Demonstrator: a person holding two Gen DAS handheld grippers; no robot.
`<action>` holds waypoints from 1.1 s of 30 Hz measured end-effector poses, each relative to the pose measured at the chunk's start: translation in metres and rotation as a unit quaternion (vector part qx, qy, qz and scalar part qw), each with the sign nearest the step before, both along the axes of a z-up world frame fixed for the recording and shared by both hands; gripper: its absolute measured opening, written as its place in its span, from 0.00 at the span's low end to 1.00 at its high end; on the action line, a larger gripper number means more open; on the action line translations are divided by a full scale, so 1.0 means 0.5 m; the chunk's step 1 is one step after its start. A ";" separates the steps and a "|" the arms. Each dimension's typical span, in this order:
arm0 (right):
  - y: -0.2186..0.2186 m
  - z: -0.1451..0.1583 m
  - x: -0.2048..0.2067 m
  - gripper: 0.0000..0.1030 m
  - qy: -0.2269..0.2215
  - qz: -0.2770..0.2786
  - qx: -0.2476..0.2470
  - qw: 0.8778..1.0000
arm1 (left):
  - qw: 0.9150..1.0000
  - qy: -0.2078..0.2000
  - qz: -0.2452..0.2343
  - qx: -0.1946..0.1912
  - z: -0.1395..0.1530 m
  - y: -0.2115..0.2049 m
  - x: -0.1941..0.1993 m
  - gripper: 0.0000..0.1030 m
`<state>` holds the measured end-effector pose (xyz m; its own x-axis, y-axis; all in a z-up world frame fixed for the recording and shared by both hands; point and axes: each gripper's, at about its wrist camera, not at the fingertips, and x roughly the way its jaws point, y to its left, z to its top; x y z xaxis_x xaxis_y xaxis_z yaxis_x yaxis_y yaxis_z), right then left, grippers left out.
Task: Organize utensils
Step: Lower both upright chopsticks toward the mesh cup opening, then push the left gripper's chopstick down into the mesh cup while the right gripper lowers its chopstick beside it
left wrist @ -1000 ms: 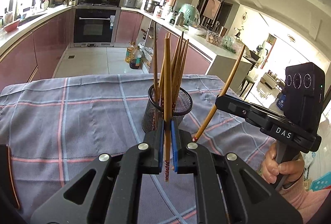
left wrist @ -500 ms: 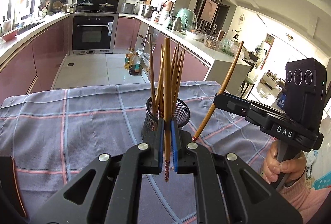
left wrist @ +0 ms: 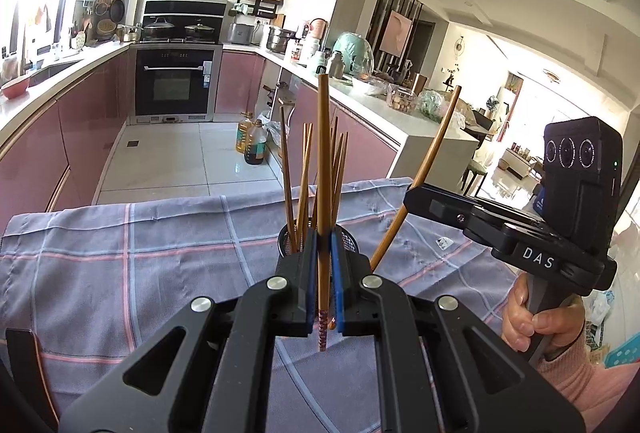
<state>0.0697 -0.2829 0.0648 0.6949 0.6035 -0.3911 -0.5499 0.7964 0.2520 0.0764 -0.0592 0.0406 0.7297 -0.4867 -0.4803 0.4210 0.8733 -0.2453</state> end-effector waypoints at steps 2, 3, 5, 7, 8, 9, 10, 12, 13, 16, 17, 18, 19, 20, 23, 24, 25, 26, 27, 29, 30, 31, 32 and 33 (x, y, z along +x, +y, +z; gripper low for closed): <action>0.000 0.004 0.002 0.05 -0.002 0.002 0.001 1.000 | 1.000 -0.004 -0.001 -0.001 0.008 -0.001 0.004 0.07; 0.000 0.007 0.005 0.05 -0.002 0.003 0.001 1.000 | 1.000 -0.006 -0.002 -0.001 0.012 -0.002 0.004 0.07; -0.001 0.012 0.009 0.05 -0.005 0.002 0.001 1.000 | 1.000 -0.011 -0.003 -0.001 0.021 -0.005 0.002 0.07; -0.003 0.018 0.013 0.05 -0.007 0.002 0.002 1.000 | 1.000 -0.017 -0.003 0.000 0.032 -0.008 0.006 0.07; -0.004 0.022 0.015 0.05 -0.009 0.001 0.003 1.000 | 1.000 -0.020 -0.003 0.000 0.037 -0.009 0.006 0.07; -0.005 0.025 0.017 0.05 -0.011 0.001 0.003 1.000 | 1.000 -0.022 -0.003 -0.001 0.041 -0.009 0.006 0.07; -0.006 0.028 0.018 0.05 -0.013 0.000 0.004 1.000 | 1.000 -0.025 -0.003 -0.002 0.045 -0.010 0.007 0.07; -0.007 0.034 0.024 0.05 -0.015 0.000 0.004 1.000 | 1.000 -0.029 -0.002 -0.004 0.054 -0.010 0.010 0.07; -0.007 0.037 0.027 0.05 -0.016 0.000 0.003 1.000 | 0.999 -0.032 -0.001 -0.004 0.060 -0.012 0.011 0.07; -0.007 0.043 0.034 0.05 -0.019 -0.002 0.002 1.000 | 0.999 -0.041 0.000 -0.006 0.079 -0.016 0.017 0.07; -0.003 0.045 0.035 0.05 -0.020 -0.004 0.001 1.000 | 0.999 -0.043 0.001 -0.007 0.083 -0.017 0.019 0.07; -0.003 0.046 0.038 0.05 -0.020 -0.004 0.001 1.000 | 0.999 -0.046 0.001 -0.008 0.086 -0.018 0.021 0.07; -0.002 0.047 0.040 0.05 -0.021 -0.005 0.001 1.000 | 0.999 -0.048 0.001 -0.008 0.090 -0.020 0.021 0.07; -0.001 0.048 0.042 0.05 -0.022 -0.006 0.000 1.000 | 0.999 -0.050 0.002 -0.007 0.093 -0.022 0.021 0.07; 0.000 0.050 0.049 0.05 -0.023 -0.008 -0.001 1.000 | 0.998 -0.055 0.002 -0.005 0.098 -0.031 0.022 0.07; 0.001 0.050 0.051 0.05 -0.023 -0.010 -0.002 1.000 | 0.998 -0.055 0.003 -0.005 0.099 -0.035 0.019 0.07; 0.002 0.050 0.054 0.05 -0.023 -0.011 -0.002 1.000 | 0.999 -0.054 0.003 -0.005 0.098 -0.036 0.021 0.07; 0.003 0.050 0.057 0.05 -0.023 -0.013 -0.004 1.000 | 0.999 -0.052 0.004 -0.004 0.097 -0.038 0.022 0.07; 0.002 0.048 0.059 0.05 -0.023 -0.014 -0.005 1.000 | 0.999 -0.050 0.005 -0.003 0.095 -0.038 0.027 0.07; 0.005 0.045 0.066 0.05 -0.021 -0.017 -0.007 1.000 | 0.999 -0.047 0.005 -0.002 0.090 -0.040 0.028 0.07; 0.004 0.043 0.068 0.05 -0.020 -0.017 -0.008 1.000 | 0.999 -0.046 0.006 0.000 0.088 -0.042 0.029 0.07; 0.005 0.041 0.071 0.05 -0.019 -0.019 -0.010 1.000 | 0.999 -0.045 0.007 0.001 0.085 -0.044 0.028 0.07; 0.007 0.039 0.071 0.05 -0.018 -0.020 -0.011 1.000 | 0.999 -0.044 0.007 0.002 0.083 -0.045 0.031 0.07; 0.007 0.036 0.073 0.05 -0.017 -0.022 -0.013 1.000 | 0.999 -0.042 0.009 0.004 0.081 -0.048 0.035 0.07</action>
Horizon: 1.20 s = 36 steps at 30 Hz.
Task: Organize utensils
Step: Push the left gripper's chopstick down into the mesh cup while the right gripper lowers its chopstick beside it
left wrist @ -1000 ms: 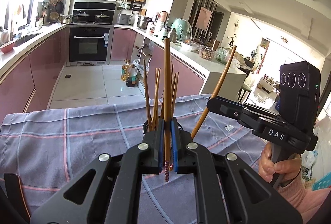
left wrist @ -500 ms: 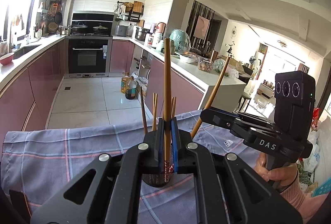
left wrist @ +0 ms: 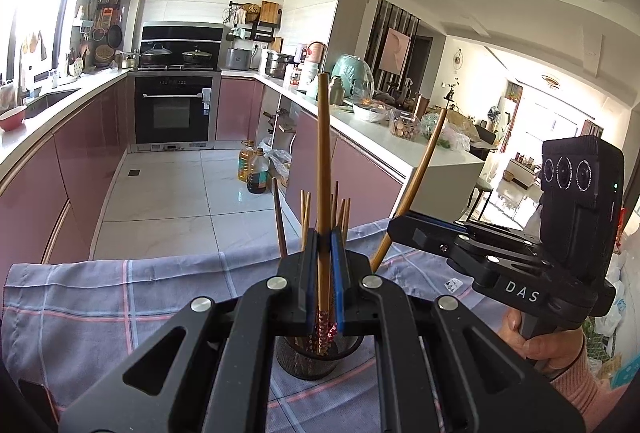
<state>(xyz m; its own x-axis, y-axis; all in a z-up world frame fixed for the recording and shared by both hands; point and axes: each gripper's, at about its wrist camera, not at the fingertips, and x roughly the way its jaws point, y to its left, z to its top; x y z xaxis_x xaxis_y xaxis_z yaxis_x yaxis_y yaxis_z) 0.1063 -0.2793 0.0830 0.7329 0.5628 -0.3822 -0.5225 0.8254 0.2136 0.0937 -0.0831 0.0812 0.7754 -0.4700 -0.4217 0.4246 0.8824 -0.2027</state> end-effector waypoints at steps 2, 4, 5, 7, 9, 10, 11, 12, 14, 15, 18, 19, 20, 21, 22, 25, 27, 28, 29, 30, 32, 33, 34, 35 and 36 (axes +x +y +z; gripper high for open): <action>0.000 -0.006 0.008 0.05 0.005 -0.001 -0.002 1.000 | 1.000 0.004 0.002 0.005 0.001 -0.004 0.011 0.07; 0.003 -0.013 0.011 0.05 0.009 -0.002 -0.004 1.000 | 1.000 0.007 0.003 0.010 -0.005 -0.009 0.014 0.07; 0.004 -0.016 0.013 0.05 0.011 -0.002 -0.005 1.000 | 1.000 0.010 0.002 0.010 -0.008 -0.010 0.015 0.07; 0.004 -0.021 0.019 0.05 0.015 -0.003 -0.005 1.000 | 1.000 0.013 0.003 0.012 -0.012 -0.013 0.019 0.07; 0.003 -0.024 0.023 0.05 0.018 -0.003 -0.005 1.000 | 1.000 0.018 0.003 0.013 -0.011 -0.021 0.026 0.07; 0.004 -0.025 0.025 0.05 0.020 -0.003 -0.006 1.000 | 1.000 0.020 0.003 0.014 -0.013 -0.021 0.027 0.07; 0.004 -0.027 0.027 0.05 0.021 -0.004 -0.007 1.000 | 1.000 0.021 0.003 0.015 -0.015 -0.022 0.028 0.07; 0.003 -0.029 0.027 0.05 0.022 -0.004 -0.008 1.000 | 1.000 0.023 0.003 0.016 -0.016 -0.021 0.031 0.07; 0.004 -0.033 0.030 0.05 0.025 -0.004 -0.009 1.000 | 0.999 0.027 0.002 0.018 -0.020 -0.025 0.031 0.07; 0.006 -0.033 0.029 0.05 0.027 -0.005 -0.009 1.000 | 0.999 0.028 0.002 0.019 -0.019 -0.023 0.037 0.07; 0.007 -0.040 0.032 0.05 0.031 -0.005 -0.009 0.999 | 0.999 0.032 0.002 0.022 -0.024 -0.025 0.045 0.07; 0.008 -0.042 0.033 0.05 0.033 -0.006 -0.009 0.999 | 0.999 0.034 0.001 0.023 -0.025 -0.027 0.047 0.07; 0.008 -0.044 0.034 0.05 0.034 -0.005 -0.009 0.999 | 0.999 0.036 0.001 0.023 -0.028 -0.029 0.048 0.07; 0.008 -0.046 0.035 0.05 0.035 -0.006 -0.010 0.999 | 0.999 0.038 0.001 0.024 -0.031 -0.030 0.049 0.07; 0.008 -0.048 0.036 0.05 0.037 -0.006 -0.010 0.999 | 0.999 0.040 0.001 0.025 -0.033 -0.031 0.049 0.07; 0.008 -0.054 0.038 0.05 0.040 -0.006 -0.010 0.999 | 0.999 0.044 0.000 0.027 -0.036 -0.033 0.052 0.07; 0.010 -0.055 0.038 0.05 0.042 -0.005 -0.011 0.999 | 0.999 0.047 0.000 0.028 -0.035 -0.030 0.055 0.07; 0.010 -0.057 0.038 0.05 0.043 -0.005 -0.011 0.999 | 0.998 0.049 0.000 0.028 -0.037 -0.029 0.056 0.07; 0.011 -0.058 0.039 0.05 0.044 -0.005 -0.012 0.999 | 0.998 0.050 0.000 0.029 -0.039 -0.029 0.058 0.07; 0.011 -0.060 0.040 0.05 0.045 -0.005 -0.013 0.999 | 0.998 0.052 0.000 0.029 -0.040 -0.030 0.059 0.07; 0.011 -0.063 0.044 0.05 0.048 -0.005 -0.013 0.999 | 0.998 0.055 0.000 0.030 -0.046 -0.029 0.063 0.07; 0.012 -0.064 0.044 0.05 0.049 -0.006 -0.013 0.999 | 0.998 0.057 0.000 0.031 -0.046 -0.029 0.067 0.07; 0.011 -0.065 0.045 0.05 0.050 -0.006 -0.013 0.999 | 0.998 0.058 0.000 0.031 -0.047 -0.030 0.068 0.07; 0.010 -0.066 0.045 0.05 0.051 -0.006 -0.013 0.999 | 0.998 0.059 0.001 0.031 -0.047 -0.030 0.071 0.07; 0.011 -0.067 0.046 0.05 0.051 -0.006 -0.013 0.999 | 0.998 0.060 0.001 0.031 -0.049 -0.029 0.072 0.07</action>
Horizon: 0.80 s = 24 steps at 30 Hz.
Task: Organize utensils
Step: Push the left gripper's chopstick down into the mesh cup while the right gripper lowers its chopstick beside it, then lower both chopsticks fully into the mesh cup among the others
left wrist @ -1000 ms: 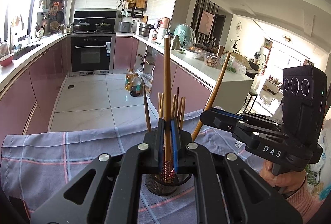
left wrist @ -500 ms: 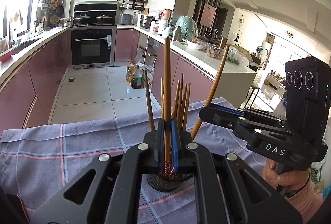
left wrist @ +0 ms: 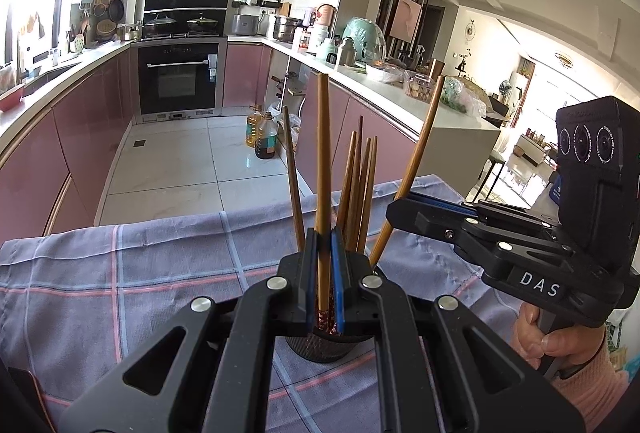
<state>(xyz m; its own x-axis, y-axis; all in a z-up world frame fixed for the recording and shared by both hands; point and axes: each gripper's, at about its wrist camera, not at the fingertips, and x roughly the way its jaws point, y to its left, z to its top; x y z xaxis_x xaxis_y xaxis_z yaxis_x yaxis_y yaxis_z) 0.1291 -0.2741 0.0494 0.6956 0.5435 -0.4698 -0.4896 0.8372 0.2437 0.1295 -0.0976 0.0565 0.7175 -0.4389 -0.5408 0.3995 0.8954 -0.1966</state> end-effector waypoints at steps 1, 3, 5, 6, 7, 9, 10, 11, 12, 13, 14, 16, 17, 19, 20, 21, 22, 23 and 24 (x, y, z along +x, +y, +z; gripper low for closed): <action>0.000 -0.001 0.001 0.05 0.001 0.000 0.000 1.000 | 1.000 0.001 0.000 0.000 0.000 0.000 0.001 0.07; 0.001 -0.003 0.003 0.05 0.002 0.000 -0.001 1.000 | 1.000 0.001 0.000 0.000 -0.001 0.001 0.000 0.07; 0.002 -0.005 0.004 0.05 0.003 0.001 -0.001 1.000 | 1.000 0.002 -0.001 0.000 -0.003 0.002 0.001 0.07; 0.001 -0.005 0.005 0.05 0.004 0.001 -0.001 1.000 | 1.000 0.003 -0.001 0.001 -0.005 0.004 0.002 0.07; 0.001 -0.006 0.006 0.05 0.004 0.001 -0.001 1.000 | 1.000 0.003 -0.001 0.001 -0.005 0.004 0.003 0.07; 0.001 -0.009 0.006 0.05 0.006 0.001 -0.001 1.000 | 1.000 0.004 -0.001 0.001 -0.007 0.005 0.004 0.07; 0.000 -0.012 0.005 0.05 0.006 0.001 -0.001 1.000 | 1.000 0.005 -0.001 0.001 -0.007 0.004 0.005 0.07; 0.000 -0.013 0.006 0.05 0.007 0.001 -0.001 1.000 | 1.000 0.005 0.000 0.002 -0.007 0.004 0.004 0.07; -0.001 -0.014 0.006 0.05 0.008 0.001 -0.001 1.000 | 1.000 0.006 -0.001 0.002 -0.009 0.005 0.004 0.07; -0.001 -0.015 0.006 0.05 0.008 0.001 -0.001 1.000 | 1.000 0.007 -0.001 0.002 -0.011 0.006 0.004 0.07; -0.001 -0.016 0.006 0.05 0.009 0.001 -0.001 1.000 | 1.000 0.007 -0.001 0.003 -0.012 0.004 0.005 0.07; -0.002 -0.021 0.006 0.05 0.011 0.001 -0.002 1.000 | 1.000 0.008 -0.002 0.005 -0.014 0.003 0.005 0.07; -0.002 -0.022 0.007 0.05 0.012 0.001 -0.002 1.000 | 1.000 0.007 -0.001 0.005 -0.014 0.002 0.005 0.07; -0.002 -0.023 0.010 0.05 0.014 0.001 -0.002 1.000 | 1.000 0.008 -0.002 0.005 -0.015 0.002 0.005 0.07; -0.002 -0.025 0.011 0.05 0.015 0.001 -0.003 1.000 | 1.000 0.007 -0.001 0.006 -0.015 0.002 0.005 0.07; -0.003 -0.026 0.012 0.05 0.016 0.002 -0.003 1.000 | 1.000 0.007 -0.001 0.007 -0.015 0.001 0.006 0.07; -0.002 -0.027 0.013 0.05 0.016 0.002 -0.003 1.000 | 1.000 0.007 -0.001 0.008 -0.015 0.002 0.006 0.07; -0.001 -0.030 0.012 0.05 0.017 0.003 -0.004 1.000 | 1.000 0.008 0.000 0.009 -0.016 0.002 0.006 0.07; -0.001 -0.031 0.013 0.05 0.017 0.003 -0.004 1.000 | 1.000 0.008 0.001 0.011 -0.016 0.001 0.008 0.07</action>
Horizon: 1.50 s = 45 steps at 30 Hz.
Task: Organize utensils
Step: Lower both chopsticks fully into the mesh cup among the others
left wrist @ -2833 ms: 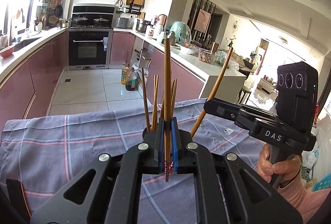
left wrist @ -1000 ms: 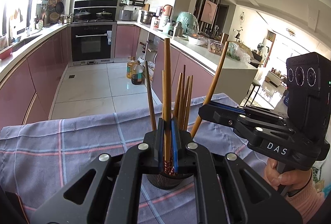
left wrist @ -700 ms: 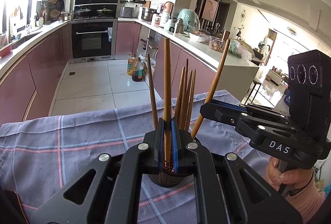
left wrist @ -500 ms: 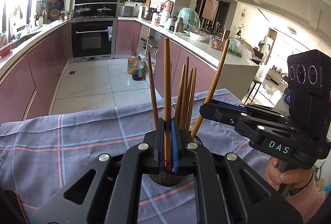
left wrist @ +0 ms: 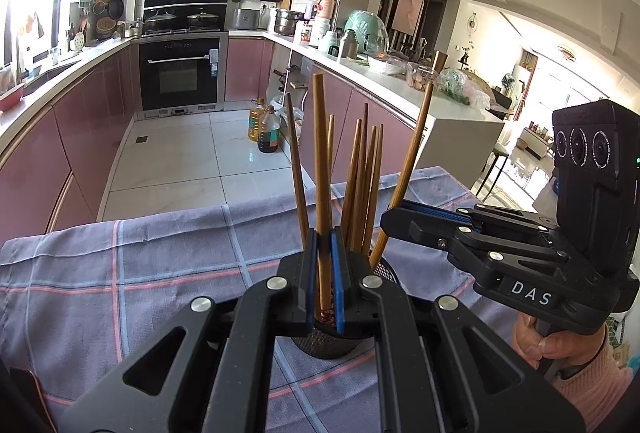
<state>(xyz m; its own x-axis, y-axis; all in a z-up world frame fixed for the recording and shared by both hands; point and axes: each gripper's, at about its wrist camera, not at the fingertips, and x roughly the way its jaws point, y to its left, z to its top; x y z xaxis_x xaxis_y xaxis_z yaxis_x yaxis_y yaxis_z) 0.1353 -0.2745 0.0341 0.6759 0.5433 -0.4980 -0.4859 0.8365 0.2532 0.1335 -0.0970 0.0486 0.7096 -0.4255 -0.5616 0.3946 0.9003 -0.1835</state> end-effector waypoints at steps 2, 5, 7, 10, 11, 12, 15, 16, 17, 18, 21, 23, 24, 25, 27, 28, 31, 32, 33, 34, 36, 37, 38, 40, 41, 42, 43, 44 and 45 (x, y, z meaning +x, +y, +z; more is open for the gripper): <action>0.002 -0.002 0.001 0.05 0.001 0.001 -0.001 1.000 | 1.000 0.000 0.001 0.002 -0.001 0.000 0.005 0.07; 0.004 -0.009 0.001 0.05 0.004 0.001 -0.003 1.000 | 1.000 0.002 0.000 0.003 -0.002 -0.003 0.011 0.07; 0.006 -0.011 0.003 0.05 0.006 0.001 -0.003 1.000 | 1.000 0.003 -0.001 0.004 -0.004 -0.004 0.018 0.07; 0.007 -0.012 0.006 0.05 0.008 0.000 -0.002 1.000 | 1.000 0.006 -0.001 0.004 -0.006 -0.003 0.030 0.07; 0.008 -0.012 0.006 0.05 0.008 0.000 -0.002 1.000 | 1.000 0.007 -0.001 0.004 -0.007 -0.003 0.033 0.07; 0.008 -0.012 0.007 0.05 0.008 -0.001 -0.003 1.000 | 1.000 0.007 -0.002 0.005 -0.008 -0.003 0.037 0.07; 0.005 -0.012 0.012 0.05 0.010 -0.003 -0.002 1.000 | 1.000 0.012 -0.003 0.005 -0.012 -0.001 0.048 0.07; 0.005 -0.013 0.014 0.05 0.011 -0.003 -0.001 1.000 | 1.000 0.014 -0.004 0.003 -0.013 0.001 0.052 0.07; 0.004 -0.013 0.017 0.05 0.013 -0.003 0.001 1.000 | 1.000 0.015 -0.004 0.002 -0.014 -0.003 0.052 0.07; 0.004 -0.013 0.019 0.05 0.013 -0.004 0.001 1.000 | 1.000 0.017 -0.005 0.001 -0.015 -0.002 0.054 0.07; 0.005 -0.015 0.026 0.05 0.014 -0.005 0.001 1.000 | 1.000 0.017 -0.004 0.003 -0.016 -0.005 0.059 0.07; 0.005 -0.016 0.030 0.06 0.016 -0.007 0.001 1.000 | 1.000 0.018 -0.004 0.004 -0.018 -0.006 0.063 0.07; 0.005 -0.017 0.033 0.06 0.017 -0.008 0.002 1.000 | 1.000 0.018 -0.005 0.004 -0.018 -0.006 0.063 0.07; 0.004 -0.018 0.035 0.06 0.018 -0.009 0.002 1.000 | 1.000 0.019 -0.006 0.005 -0.019 -0.006 0.066 0.07; 0.002 -0.020 0.039 0.06 0.021 -0.010 0.007 1.000 | 1.000 0.019 -0.006 0.006 -0.019 -0.010 0.067 0.07; 0.001 -0.022 0.041 0.06 0.022 -0.011 0.007 1.000 | 1.000 0.020 -0.006 0.006 -0.019 -0.009 0.070 0.07; -0.002 -0.023 0.043 0.06 0.023 -0.013 0.008 1.000 | 1.000 0.021 -0.006 0.007 -0.018 -0.013 0.068 0.07; -0.002 -0.024 0.045 0.06 0.024 -0.013 0.008 1.000 | 1.000 0.021 -0.008 0.007 -0.018 -0.014 0.066 0.07; -0.003 -0.025 0.045 0.06 0.024 -0.014 0.008 1.000 | 1.000 0.020 -0.008 0.009 -0.018 -0.015 0.066 0.07; -0.003 -0.026 0.045 0.06 0.024 -0.014 0.008 1.000 | 1.000 0.020 -0.008 0.009 -0.018 -0.015 0.067 0.07; -0.003 -0.027 0.048 0.06 0.025 -0.015 0.009 1.000 | 1.000 0.020 -0.008 0.011 -0.019 -0.016 0.067 0.07; -0.003 -0.028 0.049 0.06 0.025 -0.015 0.009 1.000 | 1.000 0.019 -0.008 0.011 -0.019 -0.016 0.067 0.07; -0.003 -0.029 0.050 0.06 0.026 -0.016 0.009 1.000 | 1.000 0.020 -0.008 0.012 -0.019 -0.016 0.068 0.07; -0.004 -0.029 0.051 0.06 0.026 -0.016 0.009 0.999 | 1.000 0.020 -0.008 0.014 -0.018 -0.019 0.069 0.07; -0.003 -0.030 0.053 0.06 0.027 -0.017 0.009 0.999 | 1.000 0.021 -0.009 0.013 -0.019 -0.019 0.068 0.07; -0.003 -0.030 0.054 0.06 0.027 -0.017 0.010 0.999 | 1.000 0.020 -0.009 0.014 -0.019 -0.020 0.068 0.07; -0.003 -0.031 0.056 0.06 0.028 -0.017 0.010 0.999 | 1.000 0.020 -0.010 0.015 -0.020 -0.021 0.069 0.07; -0.003 -0.032 0.058 0.06 0.028 -0.018 0.010 0.999 | 1.000 0.021 -0.010 0.015 -0.020 -0.022 0.070 0.07; -0.003 -0.033 0.059 0.06 0.029 -0.018 0.010 0.999 | 1.000 0.022 -0.011 0.016 -0.021 -0.024 0.071 0.07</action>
